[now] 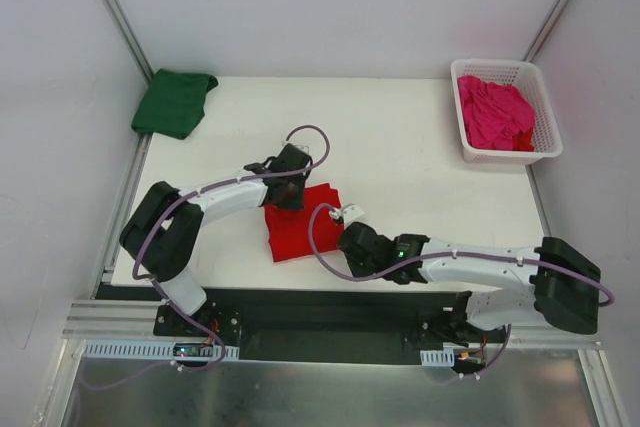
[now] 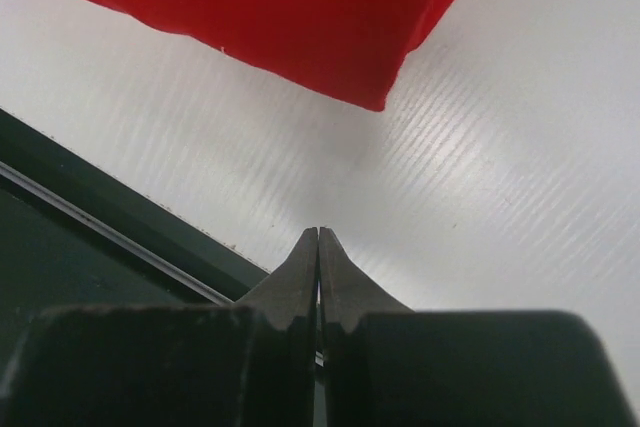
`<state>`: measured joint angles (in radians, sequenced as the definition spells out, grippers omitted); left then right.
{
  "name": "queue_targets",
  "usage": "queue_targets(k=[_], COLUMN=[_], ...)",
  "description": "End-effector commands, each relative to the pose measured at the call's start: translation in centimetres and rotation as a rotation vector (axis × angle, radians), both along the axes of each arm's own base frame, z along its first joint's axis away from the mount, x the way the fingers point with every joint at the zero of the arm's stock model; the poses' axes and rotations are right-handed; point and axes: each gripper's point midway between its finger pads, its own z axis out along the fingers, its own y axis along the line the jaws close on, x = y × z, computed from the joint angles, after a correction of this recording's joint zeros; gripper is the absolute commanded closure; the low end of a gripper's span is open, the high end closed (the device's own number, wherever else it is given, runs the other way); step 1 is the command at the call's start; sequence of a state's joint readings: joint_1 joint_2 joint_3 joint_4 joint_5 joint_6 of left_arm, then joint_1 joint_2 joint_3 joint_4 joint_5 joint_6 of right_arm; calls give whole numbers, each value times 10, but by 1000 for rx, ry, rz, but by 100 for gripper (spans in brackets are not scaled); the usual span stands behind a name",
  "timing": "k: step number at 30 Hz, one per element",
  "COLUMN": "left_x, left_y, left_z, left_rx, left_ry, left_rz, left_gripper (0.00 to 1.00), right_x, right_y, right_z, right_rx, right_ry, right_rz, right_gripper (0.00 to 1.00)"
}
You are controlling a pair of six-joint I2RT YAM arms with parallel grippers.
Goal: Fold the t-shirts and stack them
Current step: Smooth out wrinkles on the folded tshirt
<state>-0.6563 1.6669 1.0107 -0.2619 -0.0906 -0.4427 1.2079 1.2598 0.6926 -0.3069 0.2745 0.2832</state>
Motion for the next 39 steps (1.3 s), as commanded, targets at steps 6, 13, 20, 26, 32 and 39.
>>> queue_targets(k=[6, 13, 20, 26, 32, 39], left_x=[18, 31, 44, 45, 40, 28], left_y=[-15, -10, -2, -1, 11, 36], left_z=[24, 28, 23, 10, -7, -21], left_rx=[-87, -113, -121, -118, -77, -44], left_ry=[-43, -45, -36, -10, 21, 56], left_rz=[-67, -64, -52, -46, -19, 43], left_gripper=[100, 100, 100, 100, 100, 100], right_x=[12, 20, 19, 19, 22, 33], right_y=[42, 46, 50, 51, 51, 49], right_z=[18, 20, 10, 2, -7, -23], right_rx=[45, 37, 21, 0, -25, -26], right_ry=[-93, -120, -93, -85, -88, -82], right_rz=[-6, -44, -57, -62, -81, -132], right_gripper=[99, 99, 99, 98, 99, 99])
